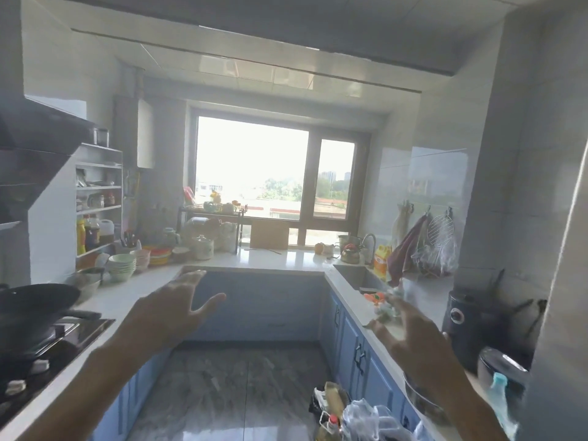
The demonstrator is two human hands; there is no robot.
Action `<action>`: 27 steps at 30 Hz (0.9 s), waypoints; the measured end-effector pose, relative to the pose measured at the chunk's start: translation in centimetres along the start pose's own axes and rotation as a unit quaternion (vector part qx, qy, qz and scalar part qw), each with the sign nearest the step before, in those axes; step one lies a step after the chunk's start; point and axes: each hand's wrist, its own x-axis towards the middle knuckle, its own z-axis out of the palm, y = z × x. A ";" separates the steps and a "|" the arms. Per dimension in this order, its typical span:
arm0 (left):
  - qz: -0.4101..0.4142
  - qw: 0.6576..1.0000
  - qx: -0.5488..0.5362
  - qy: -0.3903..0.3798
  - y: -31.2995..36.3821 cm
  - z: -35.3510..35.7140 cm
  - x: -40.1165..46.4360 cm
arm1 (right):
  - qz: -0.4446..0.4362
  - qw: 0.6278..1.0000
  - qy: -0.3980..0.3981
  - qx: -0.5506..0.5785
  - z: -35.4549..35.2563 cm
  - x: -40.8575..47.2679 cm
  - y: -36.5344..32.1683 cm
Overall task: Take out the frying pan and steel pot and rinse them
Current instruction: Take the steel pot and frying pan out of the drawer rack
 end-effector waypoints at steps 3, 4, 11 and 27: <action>0.002 1.000 -0.019 0.008 -0.6 5.0 6.7 | -0.004 1.000 -0.004 -0.009 4.8 5.8 2.0; -0.001 1.000 -0.024 0.005 -0.9 6.7 9.1 | -0.003 1.000 -0.006 -0.010 6.4 8.0 2.5; 0.020 0.999 -0.045 0.011 -4.6 13.9 31.1 | 0.022 1.000 -0.018 -0.009 16.3 28.0 3.8; 0.042 0.998 -0.017 -0.034 -5.3 37.1 73.1 | 0.058 0.996 -0.028 0.060 39.4 68.7 19.8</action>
